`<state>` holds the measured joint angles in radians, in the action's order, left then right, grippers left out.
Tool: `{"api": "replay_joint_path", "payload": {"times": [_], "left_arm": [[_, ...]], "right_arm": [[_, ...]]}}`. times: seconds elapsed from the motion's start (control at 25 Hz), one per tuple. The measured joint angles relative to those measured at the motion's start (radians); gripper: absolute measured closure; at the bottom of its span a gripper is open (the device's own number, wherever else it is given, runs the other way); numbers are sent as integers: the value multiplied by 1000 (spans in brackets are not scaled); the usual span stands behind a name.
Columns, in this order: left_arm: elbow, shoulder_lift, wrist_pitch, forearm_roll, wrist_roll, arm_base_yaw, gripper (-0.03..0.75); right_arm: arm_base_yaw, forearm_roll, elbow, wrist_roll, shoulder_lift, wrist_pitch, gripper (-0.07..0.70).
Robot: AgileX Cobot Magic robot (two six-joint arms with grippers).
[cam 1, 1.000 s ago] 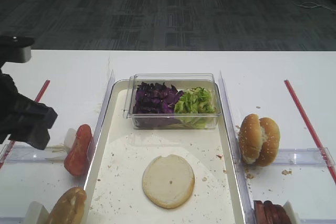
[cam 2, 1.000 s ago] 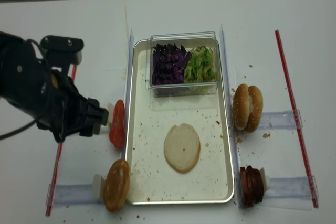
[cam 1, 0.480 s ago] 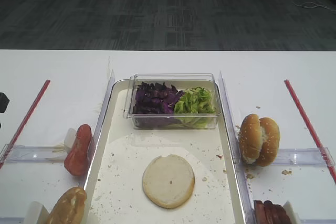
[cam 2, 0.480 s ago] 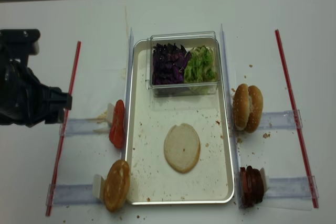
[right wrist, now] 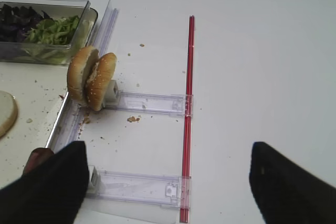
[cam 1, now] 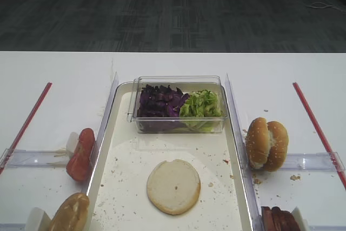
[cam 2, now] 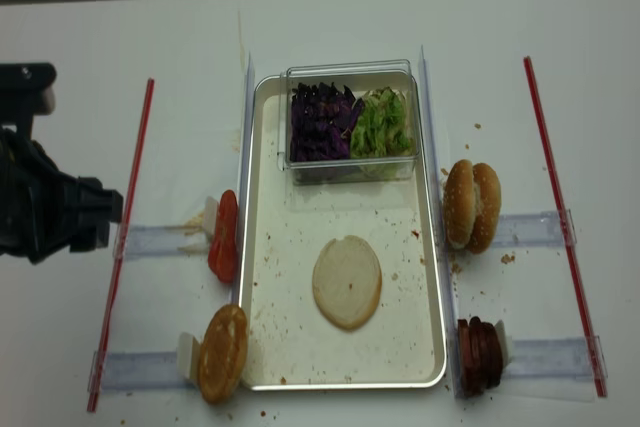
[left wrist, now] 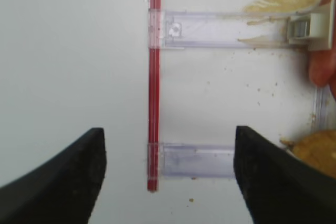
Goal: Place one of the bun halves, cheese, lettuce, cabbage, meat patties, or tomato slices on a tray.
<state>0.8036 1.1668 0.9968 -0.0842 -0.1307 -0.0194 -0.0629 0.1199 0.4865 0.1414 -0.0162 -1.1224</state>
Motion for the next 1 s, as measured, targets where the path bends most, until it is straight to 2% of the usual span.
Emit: {"api": "replay_joint_path", "payload": {"times": [0.6,0.8,1.0], "left_arm": [[-199,-489,187,14,2,0,210],[-270,-600,202,14,2,2,209],[-305,-685,173,43,29,2,210]], "right_arm": [[0,0,0,0,0,0,-18],[0,0,0,0,0,0,-18],[0,0,0,0,0,0,-18]]}}
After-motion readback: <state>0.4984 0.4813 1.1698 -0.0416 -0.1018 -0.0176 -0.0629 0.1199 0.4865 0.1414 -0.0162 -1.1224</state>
